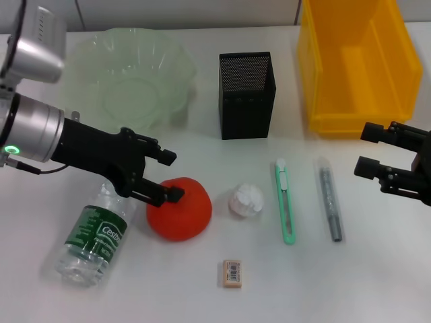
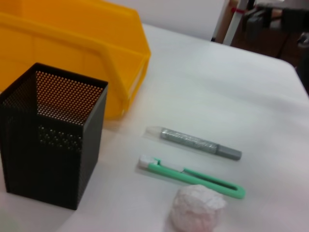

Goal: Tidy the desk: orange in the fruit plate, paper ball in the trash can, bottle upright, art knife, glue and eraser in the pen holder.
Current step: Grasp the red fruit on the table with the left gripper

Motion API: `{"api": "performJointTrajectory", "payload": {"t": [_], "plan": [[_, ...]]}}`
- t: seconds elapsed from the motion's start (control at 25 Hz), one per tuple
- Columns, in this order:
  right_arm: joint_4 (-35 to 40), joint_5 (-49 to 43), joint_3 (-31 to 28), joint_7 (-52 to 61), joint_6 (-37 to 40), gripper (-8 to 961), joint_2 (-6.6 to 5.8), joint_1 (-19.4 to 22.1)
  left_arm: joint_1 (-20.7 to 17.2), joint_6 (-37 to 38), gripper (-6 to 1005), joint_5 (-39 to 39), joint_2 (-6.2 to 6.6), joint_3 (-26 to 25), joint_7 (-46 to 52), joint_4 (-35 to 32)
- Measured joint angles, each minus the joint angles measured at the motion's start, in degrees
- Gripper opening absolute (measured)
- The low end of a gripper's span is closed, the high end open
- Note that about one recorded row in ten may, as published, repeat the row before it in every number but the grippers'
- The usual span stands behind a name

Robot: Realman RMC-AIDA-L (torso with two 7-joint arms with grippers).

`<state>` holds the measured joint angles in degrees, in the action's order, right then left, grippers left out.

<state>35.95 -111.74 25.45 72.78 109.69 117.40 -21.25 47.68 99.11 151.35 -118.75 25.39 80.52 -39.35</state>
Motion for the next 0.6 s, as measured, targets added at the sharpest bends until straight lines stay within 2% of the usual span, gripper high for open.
{"api": "performJointTrajectory", "payload": {"t": [0.04,0.08,0.12,0.36,0.6], "plan": [[-0.2,0.0,0.0,-0.1,-0.3,767,-0.05,0.0,0.0,0.0,796,0.0,0.00,0.0,0.0,0.0],[-0.2,0.0,0.0,-0.1,-0.3,767,-0.05,0.0,-0.8,-2.1,796,-2.2,0.00,4.4,0.6,0.0],[-0.2,0.0,0.0,-0.1,-0.4,766,-0.06,0.0,-1.1,-3.2,796,-2.7,-0.08,6.7,0.9,0.0],[-0.3,0.0,-0.1,-0.1,-0.9,766,-0.23,-0.3,-1.5,-4.8,786,-3.3,-0.17,9.4,0.7,1.3],[-0.3,0.0,-0.1,-0.1,-1.5,766,-0.25,-0.6,-2.1,-5.3,623,-5.3,-0.19,10.4,0.6,1.4]]}}
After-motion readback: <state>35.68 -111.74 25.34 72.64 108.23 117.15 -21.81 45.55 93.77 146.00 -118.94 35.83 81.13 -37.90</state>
